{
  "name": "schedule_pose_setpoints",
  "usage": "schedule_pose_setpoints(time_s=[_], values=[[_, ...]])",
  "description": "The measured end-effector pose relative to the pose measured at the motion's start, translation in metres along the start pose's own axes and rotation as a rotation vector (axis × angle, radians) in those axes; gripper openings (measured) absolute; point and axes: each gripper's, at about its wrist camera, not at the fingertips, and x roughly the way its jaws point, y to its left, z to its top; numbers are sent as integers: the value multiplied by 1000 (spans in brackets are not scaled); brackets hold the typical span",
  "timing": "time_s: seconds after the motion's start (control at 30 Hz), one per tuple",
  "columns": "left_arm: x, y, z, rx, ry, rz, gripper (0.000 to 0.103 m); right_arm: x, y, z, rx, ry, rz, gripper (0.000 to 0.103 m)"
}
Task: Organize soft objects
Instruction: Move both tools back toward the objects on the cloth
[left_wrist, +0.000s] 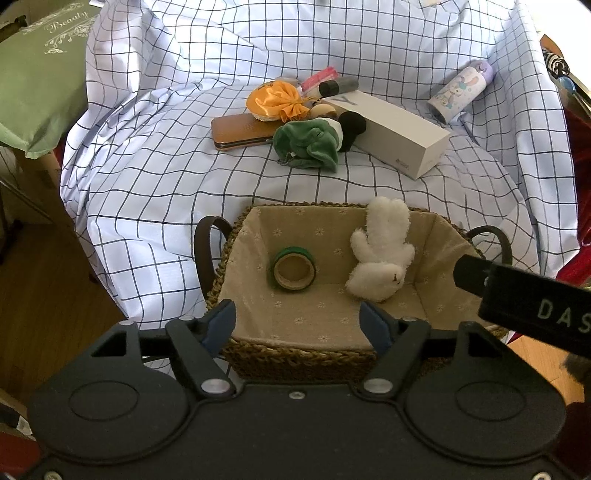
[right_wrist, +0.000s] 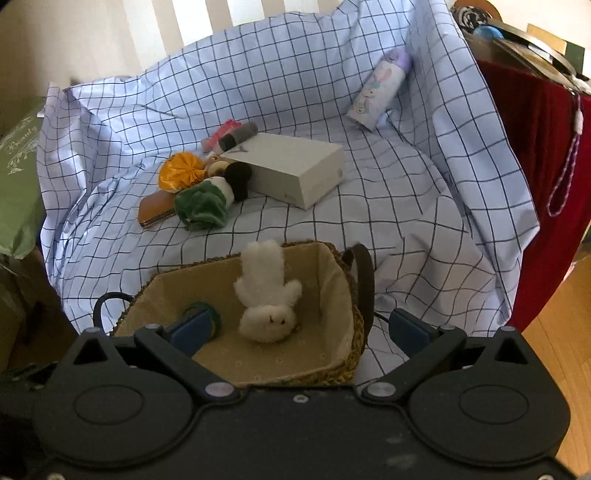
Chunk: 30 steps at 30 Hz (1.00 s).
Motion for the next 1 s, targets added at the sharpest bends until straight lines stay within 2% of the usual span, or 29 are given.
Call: schedule_pose_setpoints(time_s=[0.17, 0.3, 0.4, 0.53, 0.7, 1.0], values=[[-1, -2, -1, 6, -9, 3, 77, -2, -9, -1, 76, 9, 27, 103], [-7, 0, 0, 0, -51, 54, 90, -6, -15, -3, 113, -10, 20, 103], [-15, 5, 1, -25, -95, 74, 92, -8, -14, -1, 71, -29, -15, 103], [-19, 12, 4, -57, -122, 84, 92, -9, -15, 3, 36, -40, -17, 103], [-19, 15, 4, -67, -130, 98, 100, -7, -12, 7, -33, -41, -20, 103], [-17, 22, 18, -59, -137, 113, 100, 9, -1, 25, -158, 12, -3, 103]])
